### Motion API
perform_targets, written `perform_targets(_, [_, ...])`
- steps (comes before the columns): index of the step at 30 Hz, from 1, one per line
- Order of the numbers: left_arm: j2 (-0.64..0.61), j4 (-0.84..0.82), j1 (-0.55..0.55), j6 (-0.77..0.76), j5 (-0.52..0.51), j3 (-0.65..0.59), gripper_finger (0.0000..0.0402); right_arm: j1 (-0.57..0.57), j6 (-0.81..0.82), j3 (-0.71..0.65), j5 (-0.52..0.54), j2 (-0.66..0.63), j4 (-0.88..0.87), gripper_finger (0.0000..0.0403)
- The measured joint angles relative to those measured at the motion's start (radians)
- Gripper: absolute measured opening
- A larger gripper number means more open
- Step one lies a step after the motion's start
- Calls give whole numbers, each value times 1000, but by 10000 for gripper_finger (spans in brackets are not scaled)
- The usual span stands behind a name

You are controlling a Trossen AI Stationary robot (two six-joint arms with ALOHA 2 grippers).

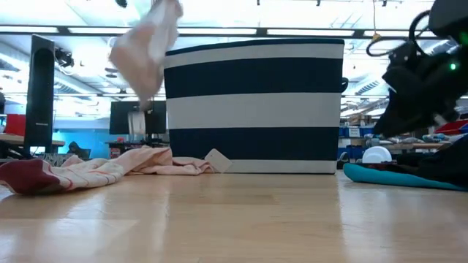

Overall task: Sort clothes
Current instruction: Put the white boxer into the blue bin

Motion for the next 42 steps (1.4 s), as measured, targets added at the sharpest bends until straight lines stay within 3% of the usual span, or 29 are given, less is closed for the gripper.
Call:
perform_targets(6, [237, 30, 27, 125, 69, 295, 0, -27, -97, -37, 15, -5, 120, 195])
perform_targets(14, [563, -187, 52, 200, 110, 739, 0, -45, -187, -28, 15, -5, 137, 194])
perform_targets(19, [677, -317, 60, 200, 110, 895, 0, -47, -202, -28, 15, -5, 134, 190])
perform_targets(24, [718, -462, 64, 198, 98, 907, 0, -47, -211, -28, 21, -5, 133, 190])
perform_targets(29, [736, -727, 65, 142, -52, 890, 0, -47, -211, -28, 22, -5, 133, 187])
perform_targets(33, [732, -802, 82, 82, -109, 795, 0, -47, -211, -28, 22, -5, 134, 185])
perform_targets(36, [729, -734, 91, 55, -67, 691, 1, -47, -210, -28, 21, -5, 139, 185])
perform_targets(40, [729, -518, 91, 13, 1, 507, 6, -47, -210, -28, 21, -5, 147, 184])
perform_targets(42, [729, -391, 92, -9, 84, 414, 10, -47, -210, -28, 21, -5, 154, 184])
